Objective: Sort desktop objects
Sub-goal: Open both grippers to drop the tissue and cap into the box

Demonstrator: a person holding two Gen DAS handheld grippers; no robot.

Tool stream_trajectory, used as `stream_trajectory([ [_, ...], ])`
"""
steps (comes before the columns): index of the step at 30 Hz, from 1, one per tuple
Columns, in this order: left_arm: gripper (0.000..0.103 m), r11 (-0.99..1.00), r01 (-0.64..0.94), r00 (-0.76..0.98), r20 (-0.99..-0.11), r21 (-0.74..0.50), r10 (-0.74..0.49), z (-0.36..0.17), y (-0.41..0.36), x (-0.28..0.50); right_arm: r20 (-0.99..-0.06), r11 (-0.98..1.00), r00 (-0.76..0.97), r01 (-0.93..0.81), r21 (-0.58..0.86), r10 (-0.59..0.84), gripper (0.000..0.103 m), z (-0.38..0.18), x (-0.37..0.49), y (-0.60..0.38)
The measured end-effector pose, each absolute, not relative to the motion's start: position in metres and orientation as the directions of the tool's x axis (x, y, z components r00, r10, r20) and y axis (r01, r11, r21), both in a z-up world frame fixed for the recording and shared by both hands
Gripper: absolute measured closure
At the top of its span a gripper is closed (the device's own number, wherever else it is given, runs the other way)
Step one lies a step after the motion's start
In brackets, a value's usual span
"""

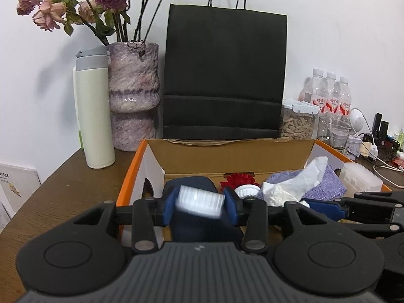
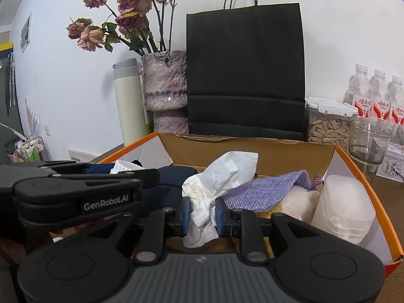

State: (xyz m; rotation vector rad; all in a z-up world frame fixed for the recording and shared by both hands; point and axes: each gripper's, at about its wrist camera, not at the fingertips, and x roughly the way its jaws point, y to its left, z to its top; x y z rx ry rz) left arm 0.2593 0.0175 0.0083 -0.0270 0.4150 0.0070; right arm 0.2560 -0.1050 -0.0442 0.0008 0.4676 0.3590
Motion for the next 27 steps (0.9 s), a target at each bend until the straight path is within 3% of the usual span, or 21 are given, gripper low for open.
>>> stream_trajectory([
  [3,0.049,0.999,-0.026,0.921,-0.389,-0.027,0.013,0.010,0.019,0.257,-0.435,0.937,0.834,-0.338,0.085,0.340,0.079,-0.043,0.254,-0.106],
  [5,0.044,0.999,-0.030,0.929,-0.370,-0.026,0.018,0.012,0.018,0.254,-0.430,0.937,0.835,-0.339,0.090,0.343,0.071,-0.043,0.253,-0.106],
  [8,0.023,0.999,-0.036,0.942,-0.334,-0.024,0.026,0.015,0.017,0.249,-0.412,0.938,0.845,-0.336,0.087,0.341,0.056,-0.041,0.250,-0.106],
  [10,0.018,0.999,-0.042,0.951,-0.306,-0.020,0.034,0.017,0.016,0.244,-0.400,0.938,0.851,-0.336,0.085,0.341,0.046,-0.040,0.248,-0.106],
  [12,0.004,0.999,-0.045,0.958,-0.283,-0.022,0.037,0.019,0.015,0.241,-0.389,0.938,0.856,-0.336,0.085,0.341,0.040,-0.039,0.246,-0.107],
  [16,0.000,0.999,-0.044,0.968,-0.247,-0.030,0.036,0.020,0.014,0.236,-0.375,0.939,0.863,-0.333,0.083,0.339,0.024,-0.038,0.244,-0.107],
  [19,0.000,0.999,-0.048,0.968,-0.249,-0.026,0.040,0.019,0.014,0.235,-0.363,0.939,0.868,-0.334,0.079,0.339,0.018,-0.037,0.242,-0.107],
  [27,0.000,0.997,-0.062,0.977,-0.207,-0.056,0.049,0.022,0.021,0.217,-0.329,0.937,0.880,-0.347,0.047,0.342,0.015,-0.035,0.227,-0.104],
])
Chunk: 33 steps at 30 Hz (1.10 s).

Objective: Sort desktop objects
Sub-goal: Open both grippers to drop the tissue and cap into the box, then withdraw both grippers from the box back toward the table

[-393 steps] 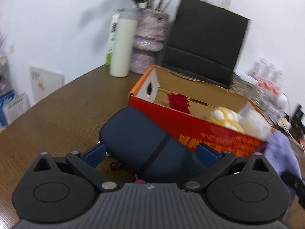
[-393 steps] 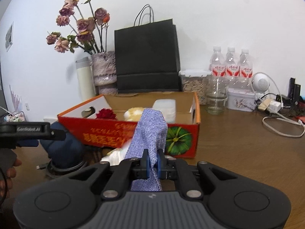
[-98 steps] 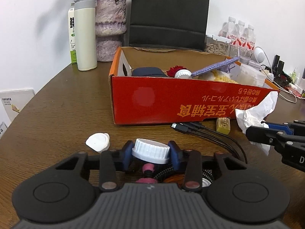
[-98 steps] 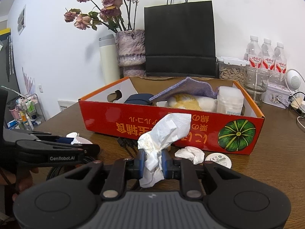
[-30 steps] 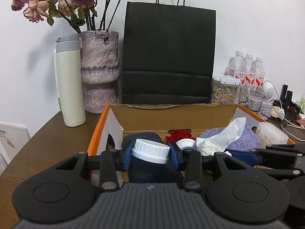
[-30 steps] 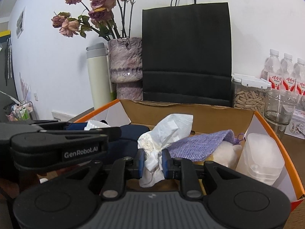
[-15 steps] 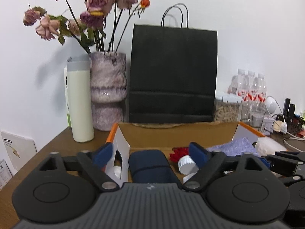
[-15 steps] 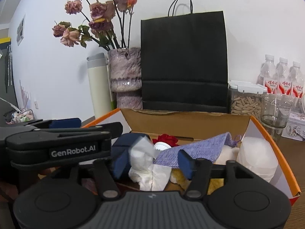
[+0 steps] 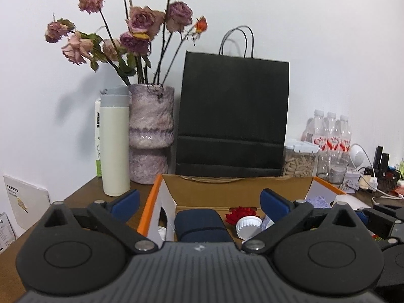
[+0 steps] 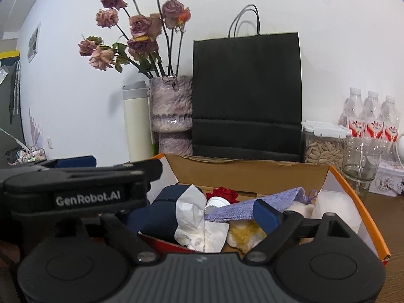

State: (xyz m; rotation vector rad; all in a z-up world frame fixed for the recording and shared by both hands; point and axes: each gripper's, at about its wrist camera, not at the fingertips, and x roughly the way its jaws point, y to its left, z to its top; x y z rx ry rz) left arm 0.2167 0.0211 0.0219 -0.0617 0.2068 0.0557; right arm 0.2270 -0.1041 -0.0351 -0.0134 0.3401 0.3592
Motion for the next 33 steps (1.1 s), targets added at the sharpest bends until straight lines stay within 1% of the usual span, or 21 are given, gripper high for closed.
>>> stream_trajectory([
  [6,0.000,0.994,-0.083,0.979,-0.192,-0.068,0.068,0.023,0.027,0.197,-0.299,0.940,0.896,-0.340,0.015,0.328,0.013,-0.035,0.204,-0.112],
  [8,0.000,0.994,-0.086,0.979,-0.193,-0.066,0.071,0.023,0.028,0.190,-0.295,0.941,0.898,-0.338,0.012,0.326,0.011,-0.035,0.196,-0.116],
  [10,0.000,0.994,-0.086,0.980,-0.188,-0.067,0.072,0.022,0.030,0.183,-0.290,0.943,0.902,-0.332,0.007,0.319,0.005,-0.036,0.188,-0.121],
  [14,0.000,0.994,-0.096,0.974,-0.210,-0.043,0.085,0.017,0.035,0.171,-0.288,0.949,0.908,-0.316,0.001,0.303,0.004,-0.037,0.172,-0.131],
  [24,0.000,0.987,-0.149,0.955,-0.266,-0.058,0.129,0.012,0.062,0.139,-0.362,0.968,0.903,-0.252,-0.005,0.233,0.002,-0.049,0.144,-0.160],
  [28,0.000,0.981,-0.183,0.938,-0.311,-0.066,0.154,0.009,0.074,0.130,-0.397,0.975,0.896,-0.222,-0.008,0.201,0.002,-0.053,0.136,-0.170],
  [31,0.000,0.973,-0.230,0.912,-0.356,-0.034,0.203,0.007,0.081,0.125,-0.419,0.979,0.889,-0.203,-0.003,0.183,0.002,-0.056,0.132,-0.176],
  [33,0.000,0.969,-0.242,0.902,-0.376,-0.038,0.211,0.005,0.087,0.120,-0.438,0.983,0.884,-0.183,0.000,0.164,0.002,-0.057,0.130,-0.180],
])
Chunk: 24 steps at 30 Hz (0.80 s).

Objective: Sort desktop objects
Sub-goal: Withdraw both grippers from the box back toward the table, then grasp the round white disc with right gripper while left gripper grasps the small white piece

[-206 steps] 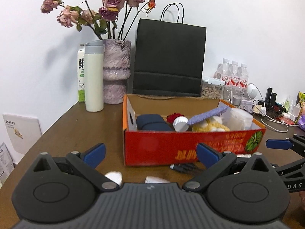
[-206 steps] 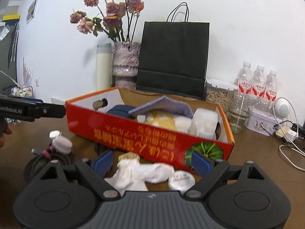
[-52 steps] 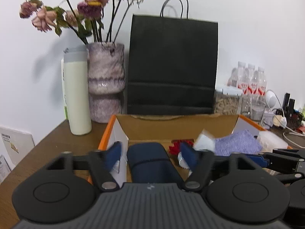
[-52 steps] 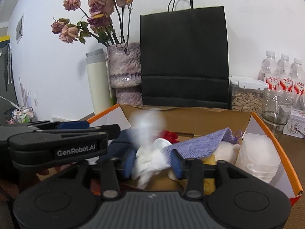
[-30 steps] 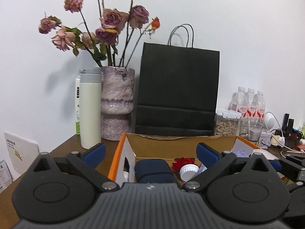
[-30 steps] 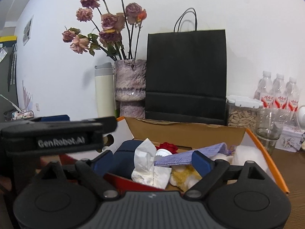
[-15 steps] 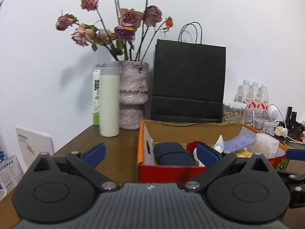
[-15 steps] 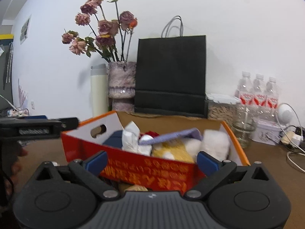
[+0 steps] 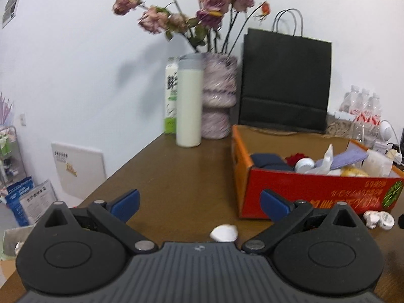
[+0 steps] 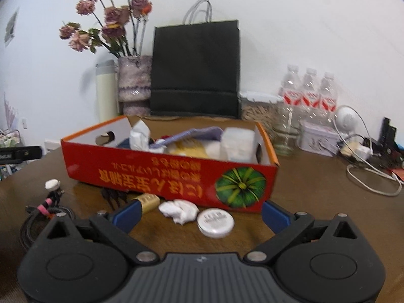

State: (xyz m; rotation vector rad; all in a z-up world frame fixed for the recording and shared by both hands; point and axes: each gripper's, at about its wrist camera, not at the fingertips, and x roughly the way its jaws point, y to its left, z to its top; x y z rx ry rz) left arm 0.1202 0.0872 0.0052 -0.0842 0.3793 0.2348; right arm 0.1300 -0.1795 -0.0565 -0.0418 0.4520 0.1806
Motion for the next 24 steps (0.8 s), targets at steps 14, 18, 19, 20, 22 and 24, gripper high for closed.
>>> stream_trajectory([
  [14,0.000,0.961,-0.273,0.868,-0.444,-0.052,0.222,-0.002,0.101,0.117,-0.571,0.995,0.817,-0.099,0.005,0.084,0.008,-0.074,0.153,-0.193],
  [18,0.000,0.962,-0.269,0.867,-0.447,-0.050,0.219,-0.003,0.100,0.117,-0.597,0.996,0.798,-0.094,0.006,0.079,0.014,-0.077,0.167,-0.193],
  [19,0.000,0.962,-0.269,0.867,-0.448,-0.050,0.219,-0.003,0.100,0.118,-0.602,0.996,0.795,-0.093,0.008,0.080,0.017,-0.078,0.170,-0.194],
  [20,0.000,0.962,-0.269,0.866,-0.450,-0.049,0.219,-0.003,0.100,0.119,-0.607,0.996,0.791,-0.093,0.013,0.082,0.018,-0.079,0.174,-0.194],
  [22,0.000,0.962,-0.269,0.864,-0.453,-0.049,0.218,-0.004,0.101,0.119,-0.621,0.995,0.779,-0.096,0.025,0.091,0.024,-0.081,0.181,-0.194],
  [24,0.000,0.962,-0.268,0.863,-0.457,-0.048,0.217,-0.005,0.100,0.119,-0.617,0.995,0.782,-0.102,0.014,0.088,0.028,-0.082,0.185,-0.192],
])
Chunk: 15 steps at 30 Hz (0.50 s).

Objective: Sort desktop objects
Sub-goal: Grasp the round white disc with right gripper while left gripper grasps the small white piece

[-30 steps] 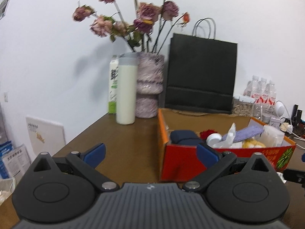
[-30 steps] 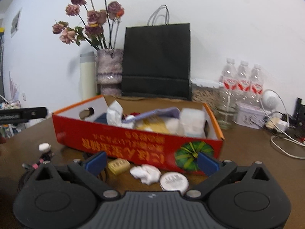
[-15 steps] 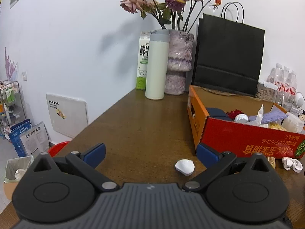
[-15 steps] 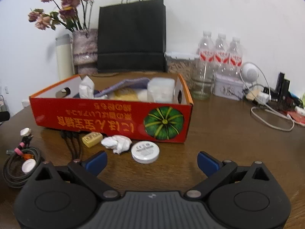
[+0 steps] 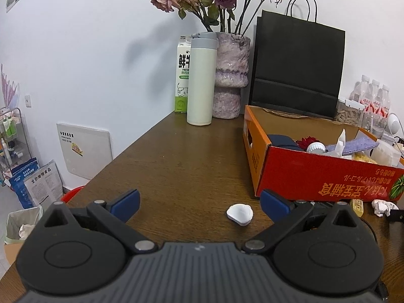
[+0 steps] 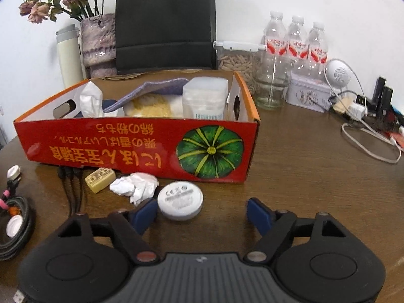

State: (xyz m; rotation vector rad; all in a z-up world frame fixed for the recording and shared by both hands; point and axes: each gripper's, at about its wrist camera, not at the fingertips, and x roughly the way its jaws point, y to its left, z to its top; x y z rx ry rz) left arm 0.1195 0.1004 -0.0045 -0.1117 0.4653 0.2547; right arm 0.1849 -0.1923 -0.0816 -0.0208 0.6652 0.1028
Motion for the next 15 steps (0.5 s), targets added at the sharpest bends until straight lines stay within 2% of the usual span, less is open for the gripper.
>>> stream_trajectory([
  [2,0.000,0.962,-0.268,0.861,-0.460,-0.046,0.217,-0.005,0.100,0.120,-0.613,0.992,0.782,-0.126,0.020,0.111,0.041,-0.081,0.187,-0.190],
  [4,0.000,0.963,-0.266,0.860,-0.463,-0.046,0.216,-0.006,0.100,0.121,-0.604,0.990,0.787,-0.143,0.017,0.124,0.064,-0.080,0.188,-0.188],
  [15,0.000,0.966,-0.254,0.850,-0.485,-0.039,0.205,-0.010,0.098,0.124,-0.571,0.989,0.811,-0.150,0.009,0.128,0.065,-0.076,0.175,-0.186],
])
